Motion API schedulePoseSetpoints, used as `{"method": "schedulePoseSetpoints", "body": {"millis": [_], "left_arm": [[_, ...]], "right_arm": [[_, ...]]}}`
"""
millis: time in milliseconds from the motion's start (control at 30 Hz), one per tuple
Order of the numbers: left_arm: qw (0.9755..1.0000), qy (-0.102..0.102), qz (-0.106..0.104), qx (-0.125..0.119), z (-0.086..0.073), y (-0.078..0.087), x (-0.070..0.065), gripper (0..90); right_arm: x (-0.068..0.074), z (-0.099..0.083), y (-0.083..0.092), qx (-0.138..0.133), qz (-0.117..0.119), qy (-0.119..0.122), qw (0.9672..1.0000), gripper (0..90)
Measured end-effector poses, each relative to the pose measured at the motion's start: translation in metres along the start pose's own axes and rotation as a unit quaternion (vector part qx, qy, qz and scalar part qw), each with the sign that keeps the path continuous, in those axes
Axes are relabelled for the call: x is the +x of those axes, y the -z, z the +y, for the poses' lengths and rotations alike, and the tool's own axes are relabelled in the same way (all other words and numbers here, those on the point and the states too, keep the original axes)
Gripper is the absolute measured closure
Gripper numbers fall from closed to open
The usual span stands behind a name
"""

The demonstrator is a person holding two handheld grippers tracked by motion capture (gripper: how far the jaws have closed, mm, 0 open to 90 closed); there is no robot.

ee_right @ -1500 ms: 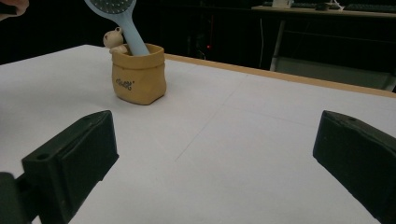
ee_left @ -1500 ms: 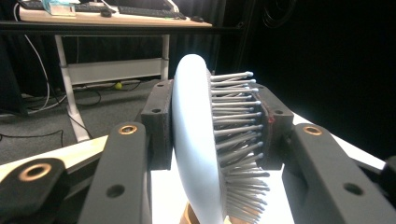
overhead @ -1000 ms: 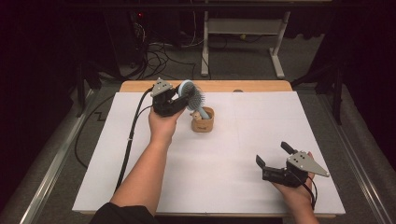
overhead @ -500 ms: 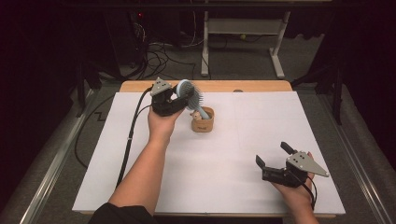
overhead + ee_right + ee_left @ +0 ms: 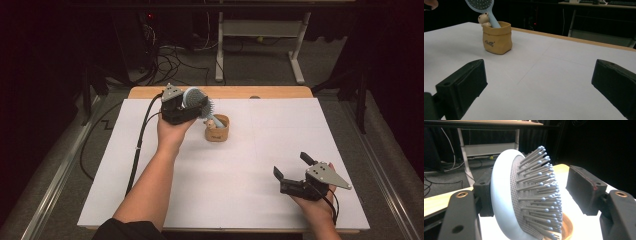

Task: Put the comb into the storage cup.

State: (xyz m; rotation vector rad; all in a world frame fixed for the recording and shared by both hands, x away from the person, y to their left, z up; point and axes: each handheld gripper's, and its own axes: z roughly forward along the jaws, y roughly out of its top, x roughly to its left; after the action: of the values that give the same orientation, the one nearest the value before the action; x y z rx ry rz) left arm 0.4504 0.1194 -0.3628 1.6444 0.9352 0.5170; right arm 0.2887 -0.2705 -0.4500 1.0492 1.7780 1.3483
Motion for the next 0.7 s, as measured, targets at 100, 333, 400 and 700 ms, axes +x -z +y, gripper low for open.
{"method": "schedulePoseSetpoints", "body": {"millis": [100,333,400,700], "left_arm": [[1.0,-0.002,0.002,0.004,-0.0004,0.0005,0.0011,28.5],[1.0,0.002,-0.002,0.009,0.0003,0.0034,0.0055,24.3],[0.9999,0.002,-0.001,0.01,0.0003,0.004,0.0068,22.7],[1.0,-0.005,0.0,0.006,0.0012,0.0057,0.0068,18.6]], "right_arm": [[-0.0002,0.0,-0.0001,0.0,0.0,0.0,1.0,0.2],[-0.0001,-0.0006,-0.0005,0.002,0.001,0.0,1.0,0.2],[-0.0001,-0.0006,-0.0006,0.002,0.001,0.0,1.0,0.2],[-0.0001,-0.0008,-0.0005,0.003,0.0,0.001,1.0,0.2]]}}
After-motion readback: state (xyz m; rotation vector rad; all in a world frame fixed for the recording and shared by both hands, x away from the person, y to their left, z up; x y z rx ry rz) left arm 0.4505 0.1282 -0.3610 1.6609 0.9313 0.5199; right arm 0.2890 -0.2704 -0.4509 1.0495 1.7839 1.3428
